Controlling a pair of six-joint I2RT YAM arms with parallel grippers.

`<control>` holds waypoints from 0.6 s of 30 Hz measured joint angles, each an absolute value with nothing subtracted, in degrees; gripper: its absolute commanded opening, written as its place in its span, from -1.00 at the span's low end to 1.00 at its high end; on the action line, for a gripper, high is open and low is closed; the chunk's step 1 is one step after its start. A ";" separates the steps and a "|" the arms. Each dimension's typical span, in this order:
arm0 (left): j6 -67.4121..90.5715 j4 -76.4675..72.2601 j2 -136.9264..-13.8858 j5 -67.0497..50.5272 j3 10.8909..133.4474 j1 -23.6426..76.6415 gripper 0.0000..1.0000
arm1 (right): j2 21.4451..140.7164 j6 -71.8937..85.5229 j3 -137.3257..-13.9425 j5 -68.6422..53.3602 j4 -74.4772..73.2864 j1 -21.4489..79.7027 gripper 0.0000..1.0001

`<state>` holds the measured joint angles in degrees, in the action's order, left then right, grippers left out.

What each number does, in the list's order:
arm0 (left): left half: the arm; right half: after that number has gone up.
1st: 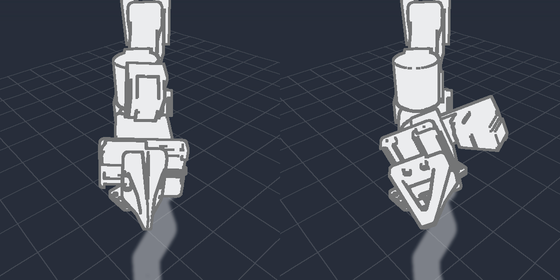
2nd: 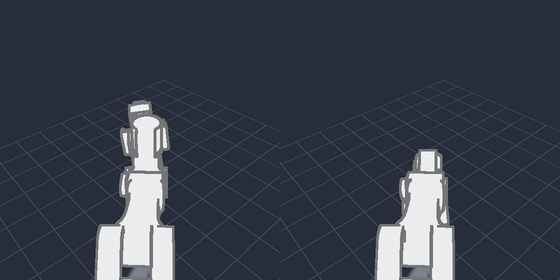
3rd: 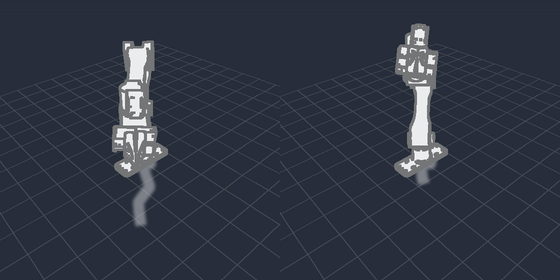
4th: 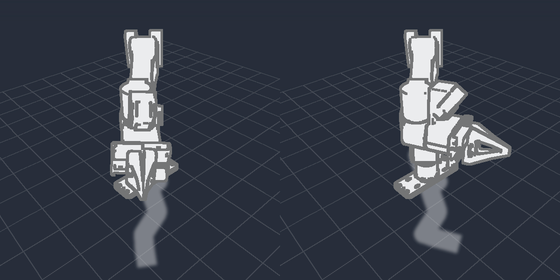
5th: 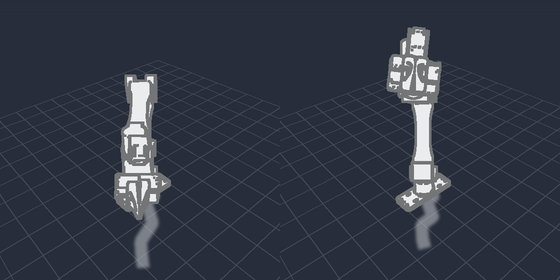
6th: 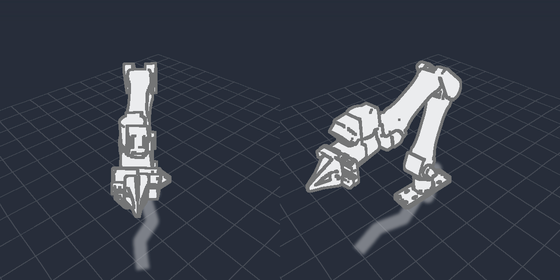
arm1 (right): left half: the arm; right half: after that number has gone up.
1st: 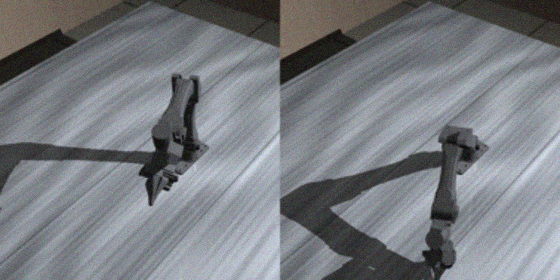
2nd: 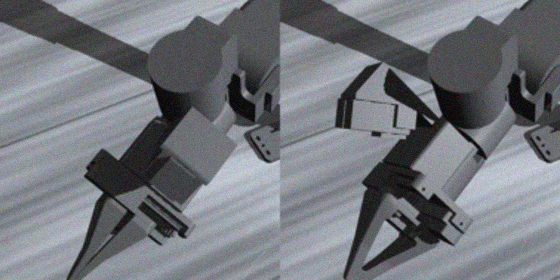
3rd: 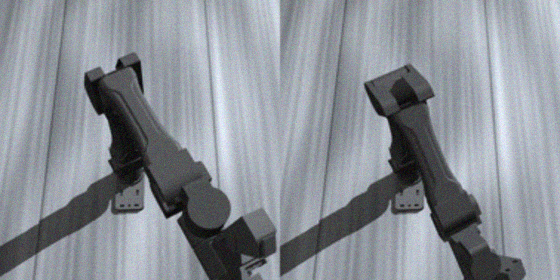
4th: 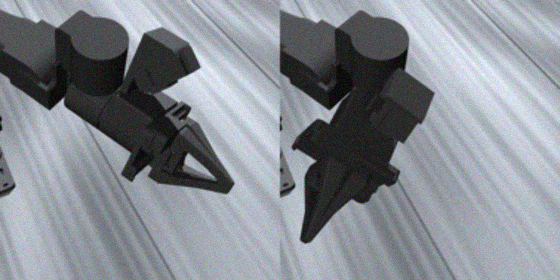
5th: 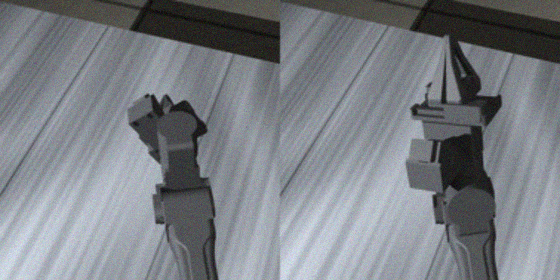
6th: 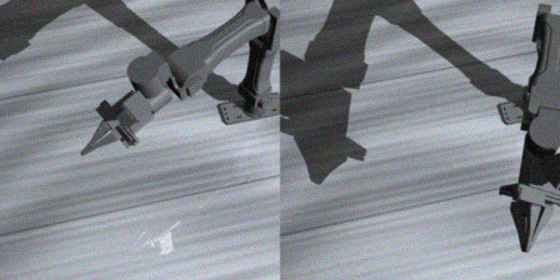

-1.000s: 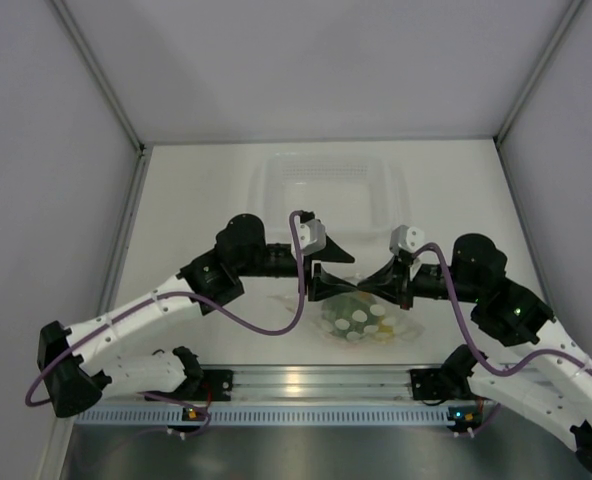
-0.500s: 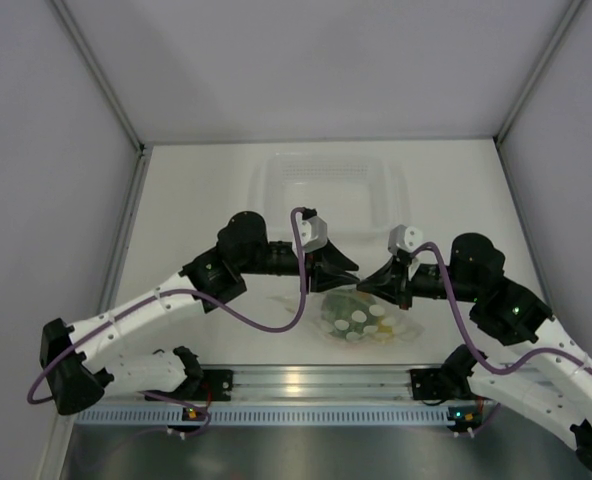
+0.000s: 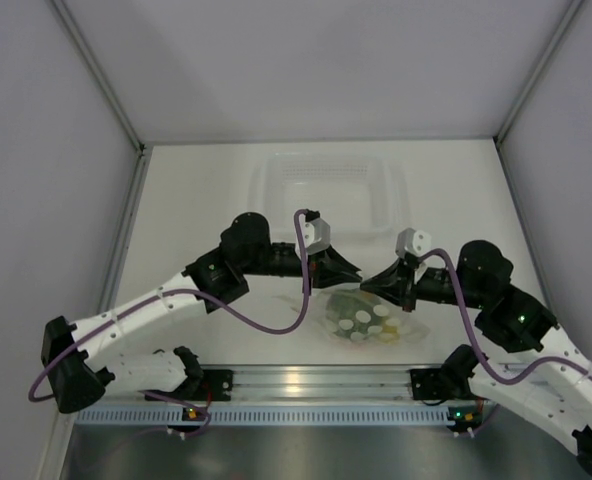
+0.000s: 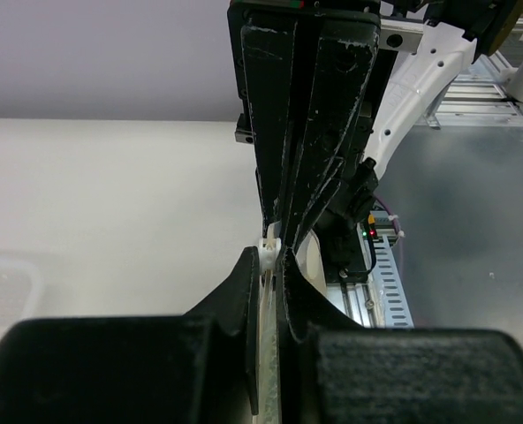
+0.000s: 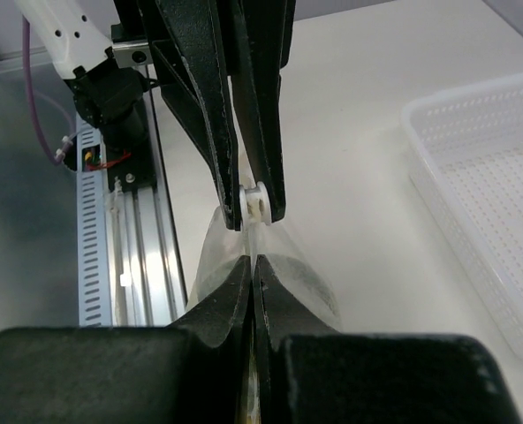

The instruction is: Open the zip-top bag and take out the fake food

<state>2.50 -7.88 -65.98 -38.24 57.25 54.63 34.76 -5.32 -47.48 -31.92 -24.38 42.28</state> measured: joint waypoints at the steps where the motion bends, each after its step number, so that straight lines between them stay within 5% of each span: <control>1: 2.02 -7.88 -65.89 -38.11 57.21 54.78 -1.00 | 34.17 -5.32 -47.24 -31.46 -24.23 42.33 -1.00; 18: -3.18 -4.51 -63.05 -36.10 53.95 53.58 -1.00 | 26.79 -3.84 -45.28 -22.41 -22.57 42.41 -1.00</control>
